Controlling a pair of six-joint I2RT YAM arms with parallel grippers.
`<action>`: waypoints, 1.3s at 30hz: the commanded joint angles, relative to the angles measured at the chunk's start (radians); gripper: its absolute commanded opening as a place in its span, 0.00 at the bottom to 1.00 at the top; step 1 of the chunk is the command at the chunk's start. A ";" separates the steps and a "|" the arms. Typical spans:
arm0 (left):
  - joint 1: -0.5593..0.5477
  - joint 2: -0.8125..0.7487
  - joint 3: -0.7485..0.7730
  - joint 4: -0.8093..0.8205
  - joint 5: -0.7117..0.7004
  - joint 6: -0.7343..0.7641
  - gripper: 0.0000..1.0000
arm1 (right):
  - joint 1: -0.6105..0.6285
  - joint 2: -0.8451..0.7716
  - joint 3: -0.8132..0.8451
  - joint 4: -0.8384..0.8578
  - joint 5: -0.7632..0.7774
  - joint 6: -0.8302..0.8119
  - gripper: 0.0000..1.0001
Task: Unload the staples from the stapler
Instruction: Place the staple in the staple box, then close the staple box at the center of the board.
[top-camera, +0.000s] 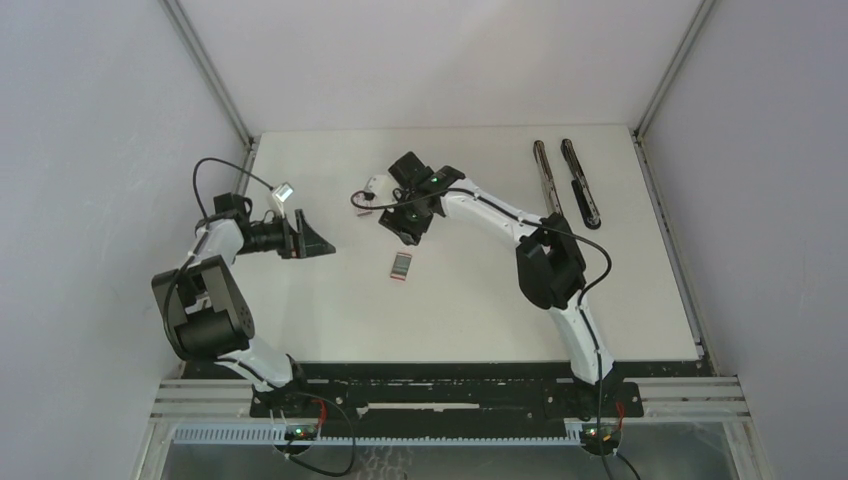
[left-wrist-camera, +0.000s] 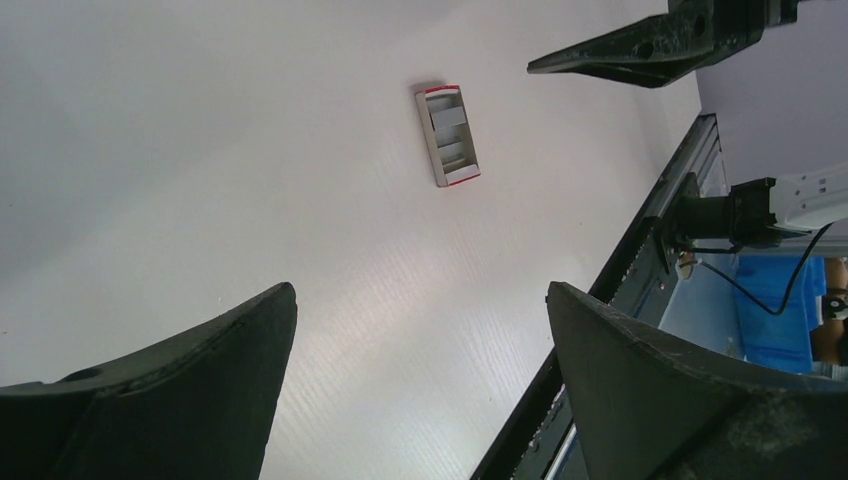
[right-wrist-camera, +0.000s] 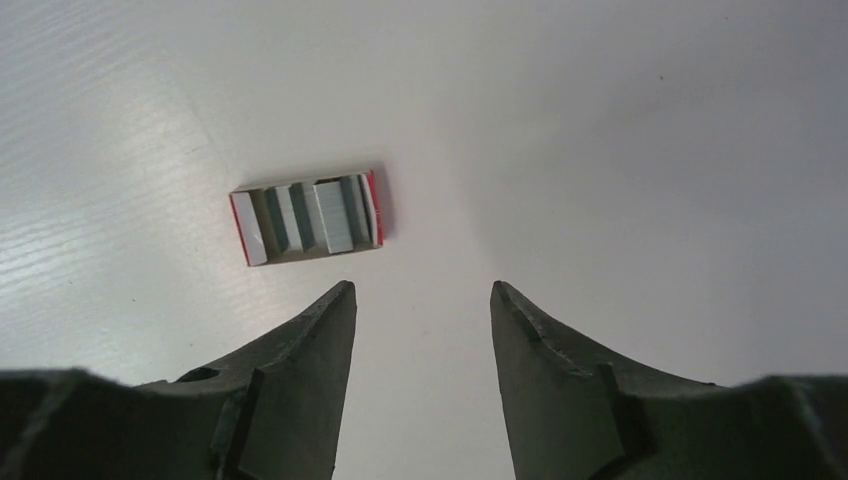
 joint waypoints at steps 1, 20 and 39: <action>-0.048 0.003 -0.021 0.042 -0.008 0.006 1.00 | -0.017 -0.063 -0.018 0.008 -0.015 0.018 0.56; -0.425 0.163 0.037 0.165 -0.263 -0.143 1.00 | -0.196 -0.334 -0.264 0.057 0.025 0.043 0.86; -0.640 0.267 0.113 0.207 -0.308 -0.236 1.00 | -0.303 -0.562 -0.443 0.122 -0.019 0.028 0.88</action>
